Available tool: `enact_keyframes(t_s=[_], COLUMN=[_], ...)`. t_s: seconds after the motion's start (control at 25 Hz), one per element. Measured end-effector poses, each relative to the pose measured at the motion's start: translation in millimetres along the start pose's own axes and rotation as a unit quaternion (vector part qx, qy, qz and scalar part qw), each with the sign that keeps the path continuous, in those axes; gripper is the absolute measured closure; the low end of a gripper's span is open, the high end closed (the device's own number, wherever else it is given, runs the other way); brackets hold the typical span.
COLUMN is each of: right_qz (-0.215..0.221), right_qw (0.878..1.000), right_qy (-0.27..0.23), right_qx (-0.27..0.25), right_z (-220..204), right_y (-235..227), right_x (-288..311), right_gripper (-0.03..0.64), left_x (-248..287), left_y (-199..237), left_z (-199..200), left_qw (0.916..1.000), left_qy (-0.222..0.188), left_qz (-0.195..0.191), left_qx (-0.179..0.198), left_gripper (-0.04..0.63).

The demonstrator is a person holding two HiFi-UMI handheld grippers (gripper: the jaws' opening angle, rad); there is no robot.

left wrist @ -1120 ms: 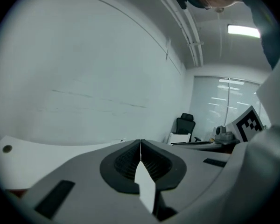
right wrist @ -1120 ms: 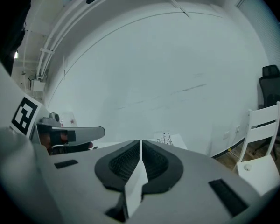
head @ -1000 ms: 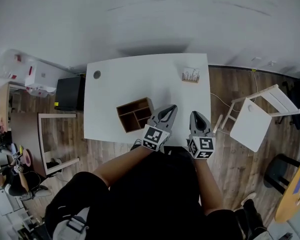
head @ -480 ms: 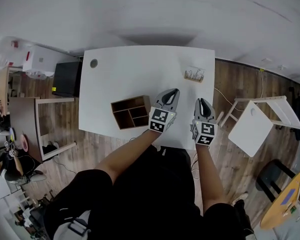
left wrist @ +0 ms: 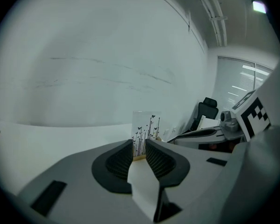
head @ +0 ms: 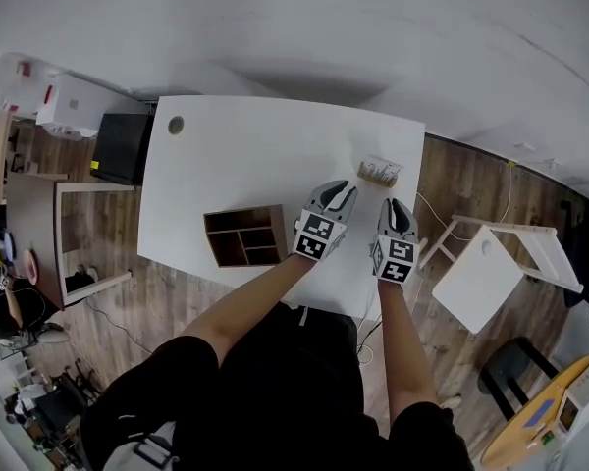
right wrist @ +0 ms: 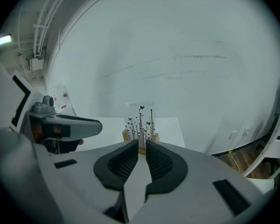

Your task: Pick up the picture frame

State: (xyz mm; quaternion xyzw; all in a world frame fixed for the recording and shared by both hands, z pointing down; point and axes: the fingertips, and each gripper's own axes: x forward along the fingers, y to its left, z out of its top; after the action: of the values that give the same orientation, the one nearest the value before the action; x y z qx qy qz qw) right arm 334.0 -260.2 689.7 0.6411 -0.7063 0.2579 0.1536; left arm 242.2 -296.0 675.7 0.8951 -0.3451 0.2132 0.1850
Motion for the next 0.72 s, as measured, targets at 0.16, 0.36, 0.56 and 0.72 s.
enact_keyframes(t_s=[0.16, 0.36, 0.56, 0.72], right_qz=[-0.002, -0.008, -0.013, -0.011], right_qw=[1.000, 1.000, 0.999, 0.999], right_qy=[0.009, 0.026, 0.032, 0.033], right_qx=[-0.002, -0.002, -0.008, -0.002], right_z=[-1.4, -8.0, -12.1, -14.6], right_y=[-9.0, -18.6, -25.7, -27.3], right_x=[19.5, 36.4, 46.9, 51.2], right_gripper=[0.578, 0.577, 0.577, 0.577], left_x=[18.7, 38.6, 49.4, 59.2], left_y=[4.5, 10.7, 15.8, 14.4], left_z=[-7.9, -25.7, -30.6, -32.1], left_qw=[0.9999, 0.9993, 0.9992, 0.9991], left_qy=[0.015, 0.038, 0.038, 0.042], left_qz=[0.000, 0.001, 0.006, 0.001], left_qx=[0.002, -0.001, -0.007, 0.000], left_gripper=[0.503, 0.494, 0.492, 0.491])
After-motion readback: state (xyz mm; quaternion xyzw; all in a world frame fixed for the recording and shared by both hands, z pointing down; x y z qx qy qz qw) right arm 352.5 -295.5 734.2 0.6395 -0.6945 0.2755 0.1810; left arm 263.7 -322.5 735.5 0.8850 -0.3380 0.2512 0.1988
